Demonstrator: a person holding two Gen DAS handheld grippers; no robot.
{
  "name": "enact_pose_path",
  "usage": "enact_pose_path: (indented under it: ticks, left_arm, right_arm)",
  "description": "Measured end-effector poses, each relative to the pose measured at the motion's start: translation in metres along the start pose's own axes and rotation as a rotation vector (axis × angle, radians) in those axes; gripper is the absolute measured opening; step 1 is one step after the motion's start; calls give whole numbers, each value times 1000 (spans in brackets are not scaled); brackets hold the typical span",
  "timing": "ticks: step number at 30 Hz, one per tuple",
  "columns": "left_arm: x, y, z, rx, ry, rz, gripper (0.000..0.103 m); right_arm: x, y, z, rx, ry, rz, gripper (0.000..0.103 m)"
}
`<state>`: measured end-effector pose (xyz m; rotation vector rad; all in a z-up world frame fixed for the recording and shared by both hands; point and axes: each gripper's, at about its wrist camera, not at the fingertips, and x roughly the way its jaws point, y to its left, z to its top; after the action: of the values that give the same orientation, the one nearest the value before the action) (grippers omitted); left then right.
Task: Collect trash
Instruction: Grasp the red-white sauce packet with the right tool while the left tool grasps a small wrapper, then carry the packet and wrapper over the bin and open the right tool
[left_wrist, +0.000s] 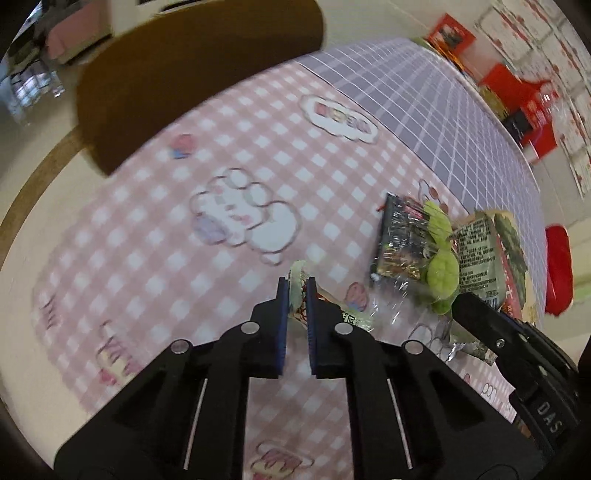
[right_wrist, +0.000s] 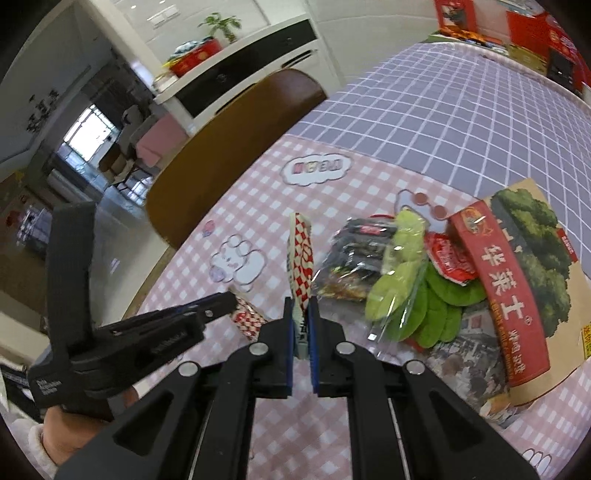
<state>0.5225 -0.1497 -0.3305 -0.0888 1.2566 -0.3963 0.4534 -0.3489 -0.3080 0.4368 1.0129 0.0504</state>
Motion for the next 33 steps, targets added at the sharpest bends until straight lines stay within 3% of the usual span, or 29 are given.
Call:
enact_pose_path:
  ticks: [8, 20, 27, 33]
  left_arm:
    - [-65, 51, -58, -202, -109, 79, 9]
    - [-149, 180, -184, -529, -171, 204, 9]
    - [-184, 268, -254, -665, -171, 272, 9]
    - [-198, 315, -289, -717, -161, 279, 9]
  right_arm:
    - [-3, 47, -27, -155, 61, 110, 7]
    - [18, 194, -116, -425, 247, 272, 7]
    - [53, 273, -185, -507, 366, 283, 7]
    - [79, 321, -225, -538, 425, 262, 8]
